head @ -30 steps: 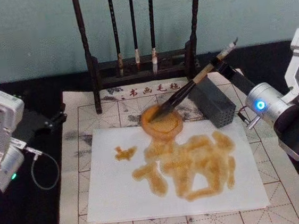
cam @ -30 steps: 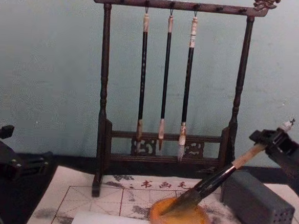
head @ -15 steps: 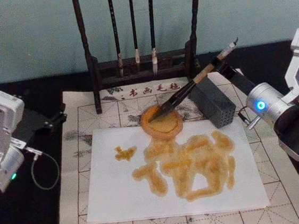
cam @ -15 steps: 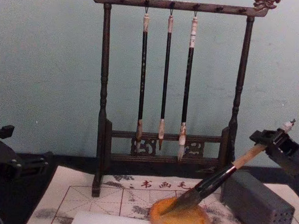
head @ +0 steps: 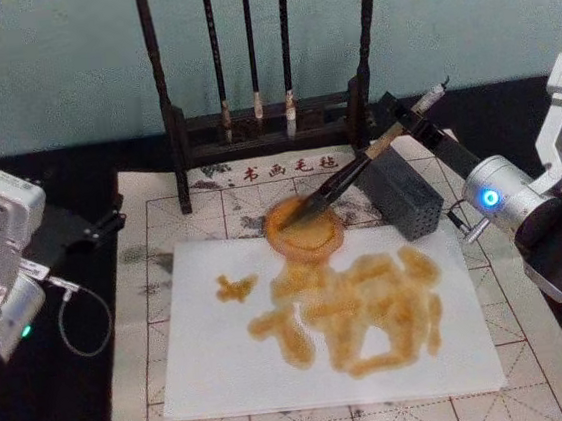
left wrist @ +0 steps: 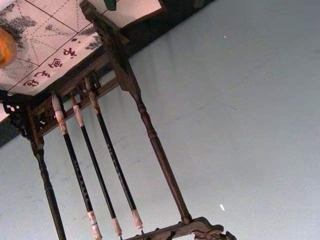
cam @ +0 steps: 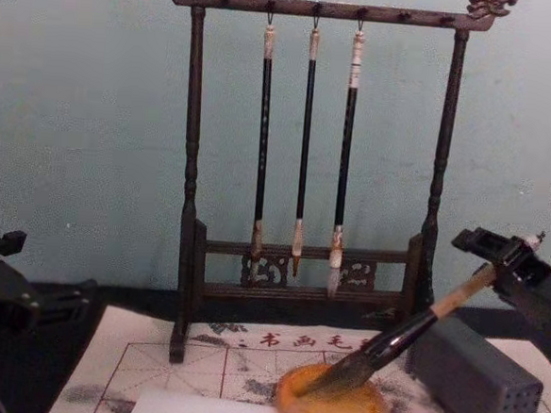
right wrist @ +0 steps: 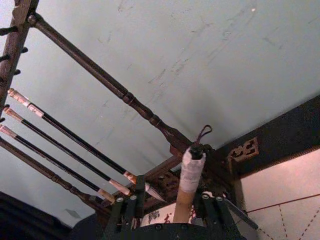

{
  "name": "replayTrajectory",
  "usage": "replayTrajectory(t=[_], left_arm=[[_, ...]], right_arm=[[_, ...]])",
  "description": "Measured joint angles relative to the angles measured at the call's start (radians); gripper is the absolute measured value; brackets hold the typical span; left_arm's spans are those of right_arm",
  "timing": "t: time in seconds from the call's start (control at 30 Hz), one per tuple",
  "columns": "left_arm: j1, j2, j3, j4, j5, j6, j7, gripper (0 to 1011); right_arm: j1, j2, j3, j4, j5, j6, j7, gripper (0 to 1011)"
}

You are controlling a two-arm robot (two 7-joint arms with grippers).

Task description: Pick up the brush from the inkstone, write on the paper, then place the brush back to its original position.

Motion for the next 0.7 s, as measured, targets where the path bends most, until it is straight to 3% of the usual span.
replayTrajectory(t=[0.4,0.53,0.7], left_arm=[[0.000,0.000,0.000,0.000,0.000,0.000,0.000,1001],[0.000,0.000,0.000,0.000,0.000,0.000,0.000,1001],[0.000,0.000,0.000,0.000,0.000,0.000,0.000,1001]], right_arm=[[0.000,0.000,0.000,0.000,0.000,0.000,0.000,925],[0.000,0.000,0.000,0.000,0.000,0.000,0.000,998],[0.000,0.000,0.000,0.000,0.000,0.000,0.000,1002]])
